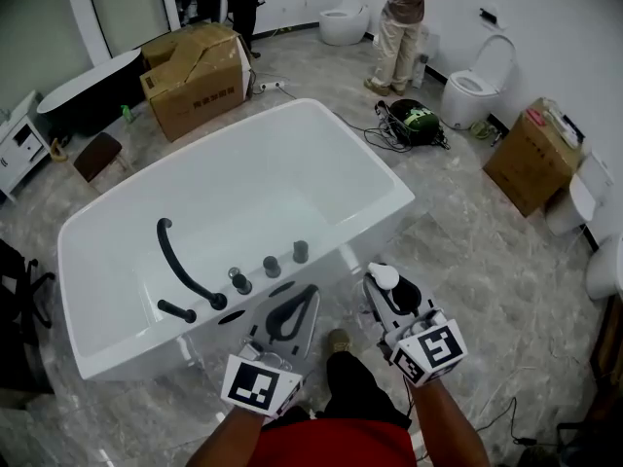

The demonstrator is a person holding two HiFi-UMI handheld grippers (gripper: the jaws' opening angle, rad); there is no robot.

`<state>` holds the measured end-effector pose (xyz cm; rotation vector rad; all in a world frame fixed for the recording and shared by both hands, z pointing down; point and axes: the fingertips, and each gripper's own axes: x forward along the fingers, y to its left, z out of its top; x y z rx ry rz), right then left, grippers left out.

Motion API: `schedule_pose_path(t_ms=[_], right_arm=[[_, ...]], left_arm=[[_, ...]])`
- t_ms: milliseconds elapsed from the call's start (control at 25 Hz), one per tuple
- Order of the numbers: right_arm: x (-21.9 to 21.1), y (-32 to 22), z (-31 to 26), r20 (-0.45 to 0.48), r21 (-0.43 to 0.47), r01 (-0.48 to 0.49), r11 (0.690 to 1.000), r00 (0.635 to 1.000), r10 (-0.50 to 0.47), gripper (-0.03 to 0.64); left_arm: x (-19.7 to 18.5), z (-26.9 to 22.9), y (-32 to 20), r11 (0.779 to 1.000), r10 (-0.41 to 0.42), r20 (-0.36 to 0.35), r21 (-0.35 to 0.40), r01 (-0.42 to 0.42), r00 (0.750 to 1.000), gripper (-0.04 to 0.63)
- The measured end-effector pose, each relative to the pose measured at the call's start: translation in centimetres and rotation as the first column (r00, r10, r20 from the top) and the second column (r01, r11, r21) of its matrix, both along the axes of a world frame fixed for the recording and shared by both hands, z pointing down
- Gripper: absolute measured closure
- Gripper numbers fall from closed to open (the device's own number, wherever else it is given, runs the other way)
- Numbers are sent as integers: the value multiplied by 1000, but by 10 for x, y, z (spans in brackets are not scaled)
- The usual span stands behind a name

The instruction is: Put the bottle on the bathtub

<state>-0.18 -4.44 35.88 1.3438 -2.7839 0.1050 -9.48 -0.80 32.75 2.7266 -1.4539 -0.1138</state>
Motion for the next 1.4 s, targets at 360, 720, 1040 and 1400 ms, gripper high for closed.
schedule_pose_path(t_ms=[360,720,1040,1400], right_arm=[[-3,-135,59,-53,-19,122,992,991,-123,508],[-17,-236,146,-123,-73,226,971,964,-234,508],[-28,-283,217,-132,-116,270,956,950,-284,508],[-38,-293,247,-131,-143,295,945,941,-313,506]], left_arm=[[7,32,-131,988,-156,46,-13,156,987,584],[11,86,-220,965,-233,87,-105,241,969,584],[4,126,-256,948,-265,126,-149,282,956,584],[-5,140,-273,941,-271,150,-166,295,951,584]])
